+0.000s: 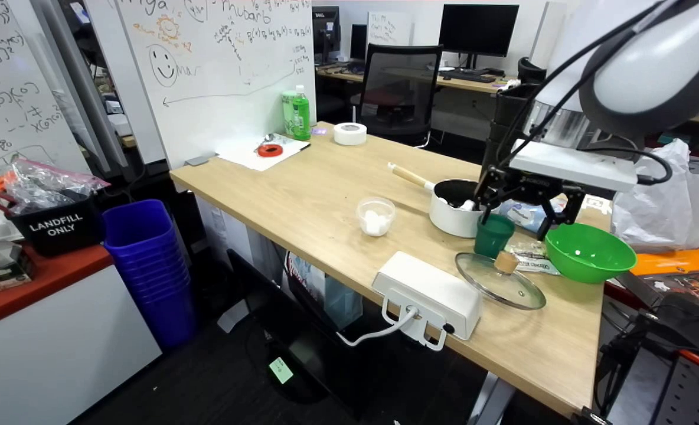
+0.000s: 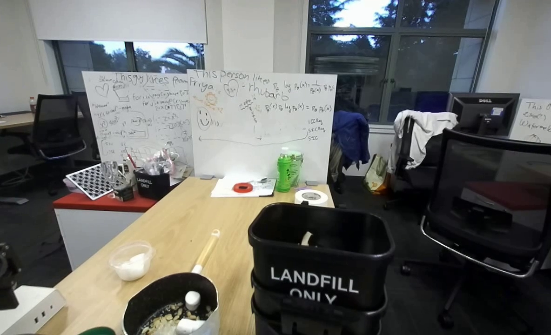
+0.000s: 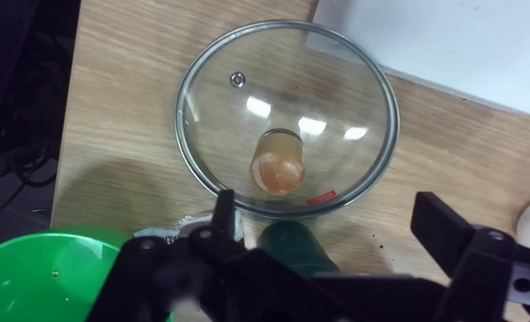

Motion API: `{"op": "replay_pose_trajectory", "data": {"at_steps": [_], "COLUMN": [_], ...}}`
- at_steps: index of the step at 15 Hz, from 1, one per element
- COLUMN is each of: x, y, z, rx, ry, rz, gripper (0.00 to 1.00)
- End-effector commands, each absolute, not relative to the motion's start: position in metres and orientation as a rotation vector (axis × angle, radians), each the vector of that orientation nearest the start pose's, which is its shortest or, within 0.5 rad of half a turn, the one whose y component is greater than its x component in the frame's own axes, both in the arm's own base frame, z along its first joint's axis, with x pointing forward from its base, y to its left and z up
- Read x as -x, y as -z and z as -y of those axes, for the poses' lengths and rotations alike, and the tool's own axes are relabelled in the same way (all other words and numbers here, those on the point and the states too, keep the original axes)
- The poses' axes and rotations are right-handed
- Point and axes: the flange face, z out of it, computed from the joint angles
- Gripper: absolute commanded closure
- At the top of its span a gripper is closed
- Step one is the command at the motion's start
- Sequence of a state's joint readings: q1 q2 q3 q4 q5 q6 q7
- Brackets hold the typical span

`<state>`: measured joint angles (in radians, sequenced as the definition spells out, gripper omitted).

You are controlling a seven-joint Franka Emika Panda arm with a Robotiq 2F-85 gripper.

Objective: Put the glass lid on top of the white object

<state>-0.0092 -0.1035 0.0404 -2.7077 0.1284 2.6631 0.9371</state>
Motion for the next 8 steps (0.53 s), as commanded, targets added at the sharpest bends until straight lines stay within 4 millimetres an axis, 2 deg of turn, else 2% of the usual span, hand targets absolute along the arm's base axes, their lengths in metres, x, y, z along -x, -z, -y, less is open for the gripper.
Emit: {"op": "replay_pose_trajectory", "data": {"at_steps": [1, 2, 4, 8], "x": [-0.3916, -0.3959, -0.3906, -0.3943], "y": [-0.2458, -0.2513, -0.2458, -0.2467], "z": [-0.0080, -0.0079, -0.0080, -0.0044], "rx": [2.597, 2.629, 2.612, 2.580], "ry": [0.128, 0.084, 0.098, 0.108], "rz": [-1.599, -1.559, -1.584, -1.631], "gripper": [0.00, 0.00, 0.00, 0.00]}}
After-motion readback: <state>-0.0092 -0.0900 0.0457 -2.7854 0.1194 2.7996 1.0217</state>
